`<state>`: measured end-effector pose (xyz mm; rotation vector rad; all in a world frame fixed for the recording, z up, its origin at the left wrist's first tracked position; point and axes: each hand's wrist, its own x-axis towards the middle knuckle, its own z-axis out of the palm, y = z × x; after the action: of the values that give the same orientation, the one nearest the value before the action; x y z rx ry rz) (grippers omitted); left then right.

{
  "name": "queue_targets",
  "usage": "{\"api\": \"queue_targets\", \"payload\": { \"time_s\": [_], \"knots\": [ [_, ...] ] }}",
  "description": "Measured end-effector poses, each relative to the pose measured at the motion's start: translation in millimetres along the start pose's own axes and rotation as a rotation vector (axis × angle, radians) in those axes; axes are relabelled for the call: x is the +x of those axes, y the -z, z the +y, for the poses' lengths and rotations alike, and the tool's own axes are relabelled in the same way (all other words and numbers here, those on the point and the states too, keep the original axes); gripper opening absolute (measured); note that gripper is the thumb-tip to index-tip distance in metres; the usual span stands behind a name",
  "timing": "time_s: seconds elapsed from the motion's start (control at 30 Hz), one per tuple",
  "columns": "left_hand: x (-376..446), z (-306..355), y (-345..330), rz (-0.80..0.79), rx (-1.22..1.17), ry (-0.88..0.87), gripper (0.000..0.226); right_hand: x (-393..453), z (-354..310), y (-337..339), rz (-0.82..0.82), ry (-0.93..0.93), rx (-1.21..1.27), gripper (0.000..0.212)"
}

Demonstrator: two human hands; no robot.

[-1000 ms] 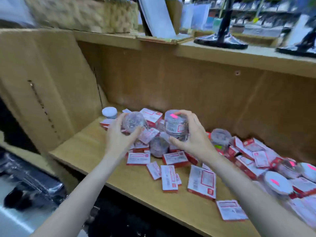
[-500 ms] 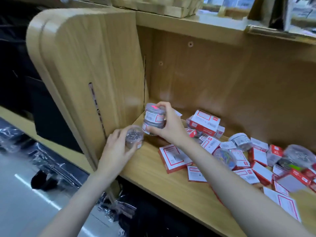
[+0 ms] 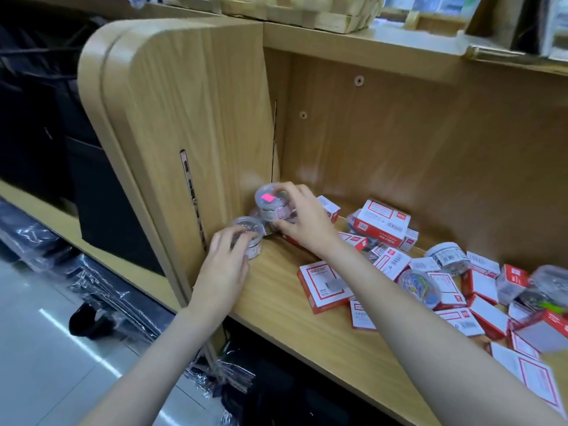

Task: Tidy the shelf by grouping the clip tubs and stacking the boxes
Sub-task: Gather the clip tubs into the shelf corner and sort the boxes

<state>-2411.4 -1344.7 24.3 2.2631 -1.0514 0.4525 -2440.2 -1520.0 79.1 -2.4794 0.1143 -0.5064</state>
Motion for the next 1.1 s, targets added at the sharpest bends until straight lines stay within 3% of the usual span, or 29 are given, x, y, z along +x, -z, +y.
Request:
{"api": "queue_targets", "payload": {
  "time_s": [0.1,0.17,0.27,0.43,0.5,0.6,0.7,0.83,1.0,1.1],
  "knots": [
    [2.2,-3.4,-3.7,-0.062,-0.065,0.009,0.057,-25.3,-0.2,11.9,0.14,-0.074,0.05,0.037],
    [1.6,-2.7,-6.1,-0.057,-0.115,0.053,0.057,-41.1,1.2,9.7,0.006,-0.076,-0.015,0.034],
    [-9.7,-0.2,-7.4,0.008,-0.112,0.075,0.055,-50.1,3.0,-6.8,-0.177,-0.047,-0.337,0.037],
    [-24.9,-2.2,-2.9,0.036,-0.072,0.073,0.048,-51.2,7.0,7.4,-0.018,-0.103,-0.293,0.032],
    [-21.2,-0.1,-2.4,0.033,-0.063,0.059,0.049,-47.3,17.7,23.1,0.021,-0.192,-0.298,0.046],
    [-13.2,8.6,-6.2,-0.006,-0.019,-0.023,0.051,-37.7,30.5,32.3,-0.245,-0.32,-0.275,0.075],
    [-5.4,11.1,-15.6,-0.085,0.087,-0.128,0.05,-23.1,37.2,21.5,-0.408,-0.265,-0.455,0.08],
    [-1.4,5.0,-22.6,-0.163,0.194,-0.156,0.047,-20.3,37.4,11.8,-0.338,-0.23,-0.615,0.064],
    [3.3,3.5,-23.7,-0.144,0.197,-0.162,0.045,-45.2,30.9,37.6,-0.192,-0.216,-0.495,0.049],
    [7.5,7.5,-27.4,-0.141,0.208,-0.154,0.047,-67.7,26.1,52.1,-0.136,-0.23,-0.411,0.052]
  ]
}}
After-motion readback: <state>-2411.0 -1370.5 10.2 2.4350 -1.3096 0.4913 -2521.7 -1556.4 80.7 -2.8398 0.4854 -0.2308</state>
